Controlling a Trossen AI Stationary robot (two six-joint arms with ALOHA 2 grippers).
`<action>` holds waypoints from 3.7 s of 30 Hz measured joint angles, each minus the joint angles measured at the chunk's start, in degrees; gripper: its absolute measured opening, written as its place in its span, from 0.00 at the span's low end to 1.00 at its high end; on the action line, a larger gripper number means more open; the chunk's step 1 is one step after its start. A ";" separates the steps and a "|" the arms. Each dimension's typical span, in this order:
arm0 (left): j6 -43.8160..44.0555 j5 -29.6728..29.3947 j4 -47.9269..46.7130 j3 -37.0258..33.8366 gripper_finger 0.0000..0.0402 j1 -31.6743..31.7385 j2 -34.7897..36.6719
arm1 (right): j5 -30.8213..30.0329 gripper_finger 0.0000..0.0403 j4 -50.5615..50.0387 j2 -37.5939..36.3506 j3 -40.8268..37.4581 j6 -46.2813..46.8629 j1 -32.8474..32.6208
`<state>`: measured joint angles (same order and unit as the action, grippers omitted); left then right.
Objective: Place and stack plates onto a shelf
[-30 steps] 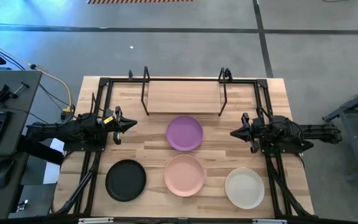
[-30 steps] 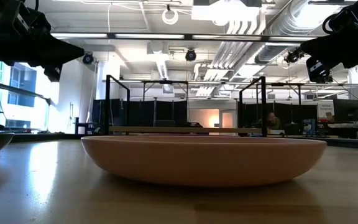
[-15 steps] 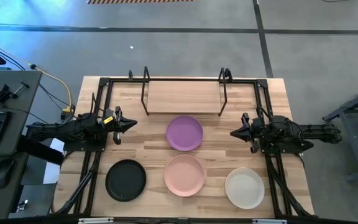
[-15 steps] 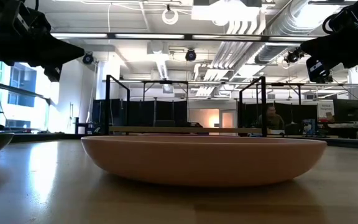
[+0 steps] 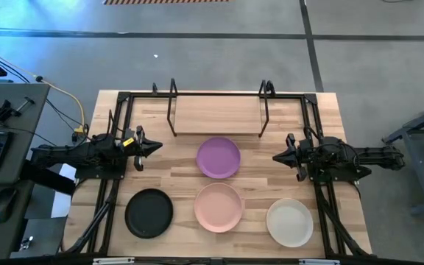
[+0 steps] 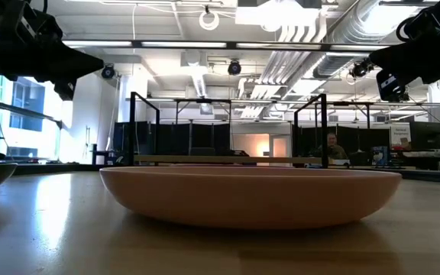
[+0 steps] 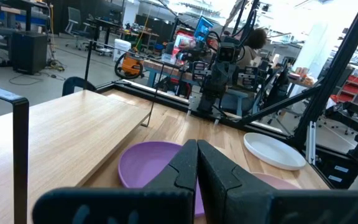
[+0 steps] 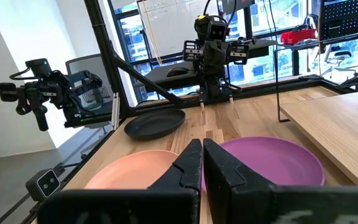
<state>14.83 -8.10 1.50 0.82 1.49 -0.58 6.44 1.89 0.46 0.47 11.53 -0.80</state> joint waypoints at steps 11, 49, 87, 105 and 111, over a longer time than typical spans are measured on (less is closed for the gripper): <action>-0.01 0.00 0.00 0.00 0.00 -0.01 0.00 | -0.66 0.00 14.68 0.01 0.00 8.01 0.00; 0.00 0.00 0.00 0.00 0.00 -0.02 0.01 | 4.79 0.49 -47.77 50.35 34.43 49.49 -25.48; 0.00 0.00 0.01 0.01 0.00 -0.01 0.02 | -1.24 0.38 -44.66 75.98 40.49 42.15 -34.62; 0.00 0.00 0.00 0.00 0.00 -0.02 0.01 | -1.46 0.38 -41.24 76.09 37.22 26.86 -34.64; 0.00 0.00 0.02 0.00 0.00 -0.01 0.01 | -1.40 0.38 -40.43 76.35 37.22 21.86 -36.86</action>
<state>14.83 -8.10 1.52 0.82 1.48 -0.56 5.04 -38.54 76.81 37.69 33.39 -37.66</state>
